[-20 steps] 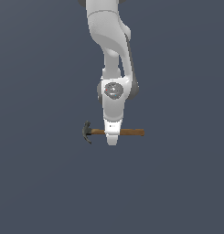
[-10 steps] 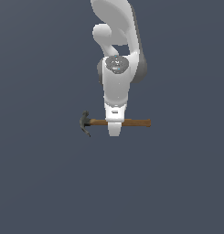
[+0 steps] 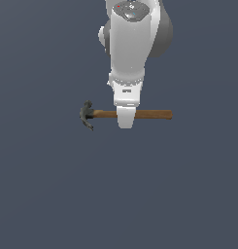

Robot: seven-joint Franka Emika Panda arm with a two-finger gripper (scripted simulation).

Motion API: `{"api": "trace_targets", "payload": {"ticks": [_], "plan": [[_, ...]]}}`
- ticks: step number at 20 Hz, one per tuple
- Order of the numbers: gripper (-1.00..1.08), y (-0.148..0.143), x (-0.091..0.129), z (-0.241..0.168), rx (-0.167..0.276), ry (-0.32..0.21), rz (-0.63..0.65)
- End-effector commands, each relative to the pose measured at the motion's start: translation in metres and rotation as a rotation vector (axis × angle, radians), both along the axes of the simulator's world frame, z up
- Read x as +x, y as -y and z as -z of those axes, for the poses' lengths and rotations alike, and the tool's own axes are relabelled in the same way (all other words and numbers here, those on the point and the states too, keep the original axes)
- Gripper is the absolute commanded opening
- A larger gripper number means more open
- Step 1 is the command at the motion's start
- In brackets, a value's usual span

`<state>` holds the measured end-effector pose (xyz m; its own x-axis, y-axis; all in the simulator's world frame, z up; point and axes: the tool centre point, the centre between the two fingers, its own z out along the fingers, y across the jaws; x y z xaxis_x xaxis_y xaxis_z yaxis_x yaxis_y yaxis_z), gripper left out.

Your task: Pick up the object and move it to a goal position.

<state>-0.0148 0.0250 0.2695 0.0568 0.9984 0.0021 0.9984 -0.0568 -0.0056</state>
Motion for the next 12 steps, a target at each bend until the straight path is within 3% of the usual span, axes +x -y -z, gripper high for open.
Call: {"api": "trace_targets", "payload": {"ticks": [1,12], "plan": [[-1.00,-0.002,0.003,-0.030,0.000,0.003,0.001],[-1.00,-0.007,0.014,-0.122,-0.001,0.005,0.005]]}}
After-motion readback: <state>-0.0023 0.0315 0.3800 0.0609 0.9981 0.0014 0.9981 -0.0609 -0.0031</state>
